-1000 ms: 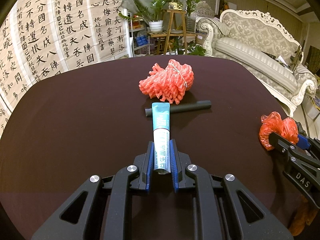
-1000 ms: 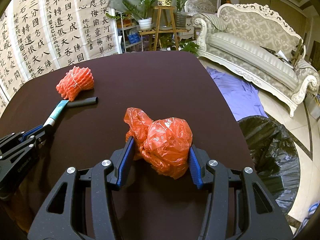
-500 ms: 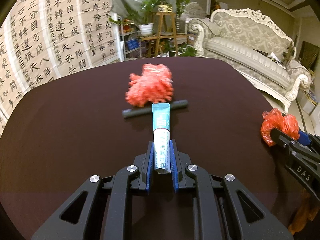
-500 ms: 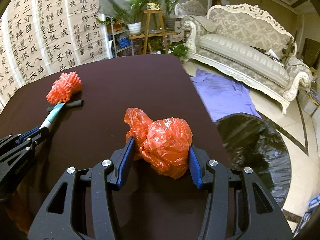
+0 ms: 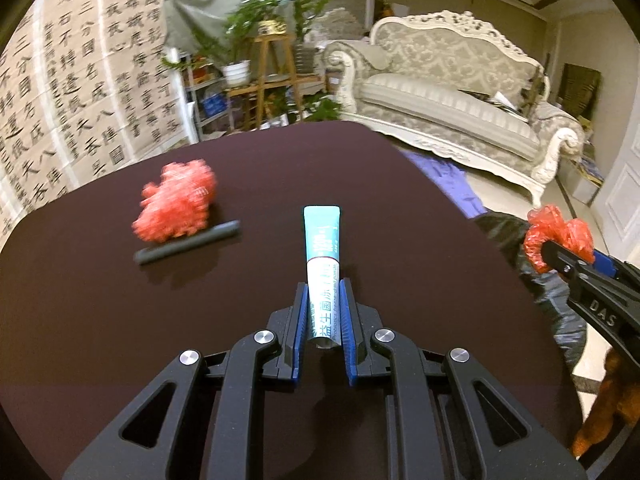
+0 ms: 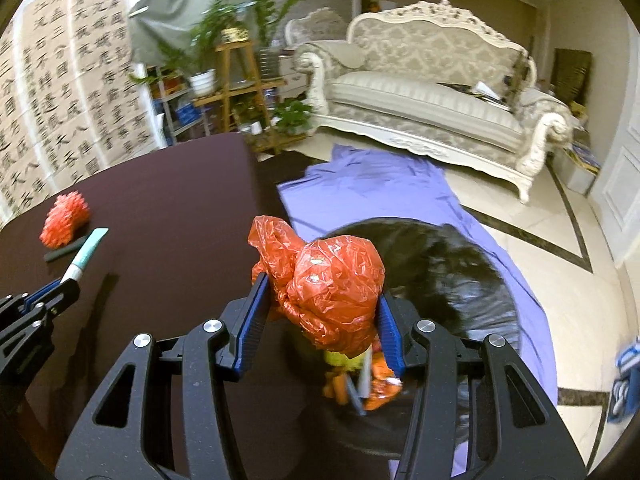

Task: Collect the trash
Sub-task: 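Carry the red bag over the bin with the right tool while the left tool carries the tube, then open the right tool to drop the red bag while the left tool drops the tube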

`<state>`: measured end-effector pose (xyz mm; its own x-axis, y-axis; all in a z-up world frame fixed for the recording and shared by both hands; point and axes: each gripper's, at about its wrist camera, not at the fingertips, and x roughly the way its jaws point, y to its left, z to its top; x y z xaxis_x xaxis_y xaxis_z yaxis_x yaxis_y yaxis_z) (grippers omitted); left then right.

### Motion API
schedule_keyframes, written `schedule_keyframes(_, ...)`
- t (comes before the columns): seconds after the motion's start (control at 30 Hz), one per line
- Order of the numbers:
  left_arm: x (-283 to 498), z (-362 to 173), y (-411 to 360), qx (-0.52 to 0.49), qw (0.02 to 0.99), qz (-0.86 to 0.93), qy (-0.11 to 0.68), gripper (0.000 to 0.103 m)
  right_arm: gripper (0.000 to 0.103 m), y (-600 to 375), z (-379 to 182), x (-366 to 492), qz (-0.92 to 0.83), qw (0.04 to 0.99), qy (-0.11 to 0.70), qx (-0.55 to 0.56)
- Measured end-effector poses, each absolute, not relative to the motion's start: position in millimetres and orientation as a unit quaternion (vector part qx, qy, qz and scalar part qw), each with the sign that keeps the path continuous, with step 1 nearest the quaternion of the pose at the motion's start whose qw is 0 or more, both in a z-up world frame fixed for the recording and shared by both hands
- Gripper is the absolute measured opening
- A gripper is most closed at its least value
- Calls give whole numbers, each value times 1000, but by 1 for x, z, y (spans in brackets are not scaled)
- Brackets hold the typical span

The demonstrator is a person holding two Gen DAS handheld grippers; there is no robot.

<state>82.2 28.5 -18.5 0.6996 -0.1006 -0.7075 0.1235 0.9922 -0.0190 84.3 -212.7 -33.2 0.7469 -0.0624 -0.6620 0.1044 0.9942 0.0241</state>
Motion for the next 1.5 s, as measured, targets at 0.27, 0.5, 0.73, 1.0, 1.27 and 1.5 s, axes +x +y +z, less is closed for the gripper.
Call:
schedule_keyframes(0.27, 85, -14, -32, 40, 920, -110, 373, 17, 49, -257, -41, 83, -83, 931, 353, 46)
schedule_keyframes(0.5, 88, -15, -77, 56, 918, -145, 364, 17, 49, -277, -47, 86, -93, 929, 354, 50)
schedule_keyframes(0.73, 102, -20, -109, 67, 915, -161, 364, 17, 49, -286, -52, 91, -99, 929, 354, 51)
schedule_keyframes(1.0, 107, -28, -110, 62, 913, -154, 372, 50, 60, -300, -58, 92, -114, 925, 357, 63)
schedule_keyframes(1.27, 104, -26, -99, 51, 915, -139, 376, 59, 60, -296, -57, 91, -110, 925, 358, 64)
schedule_keyframes(1.5, 100, -20, -69, 45, 921, -106, 371, 64, 60, -262, -53, 93, -76, 929, 359, 55)
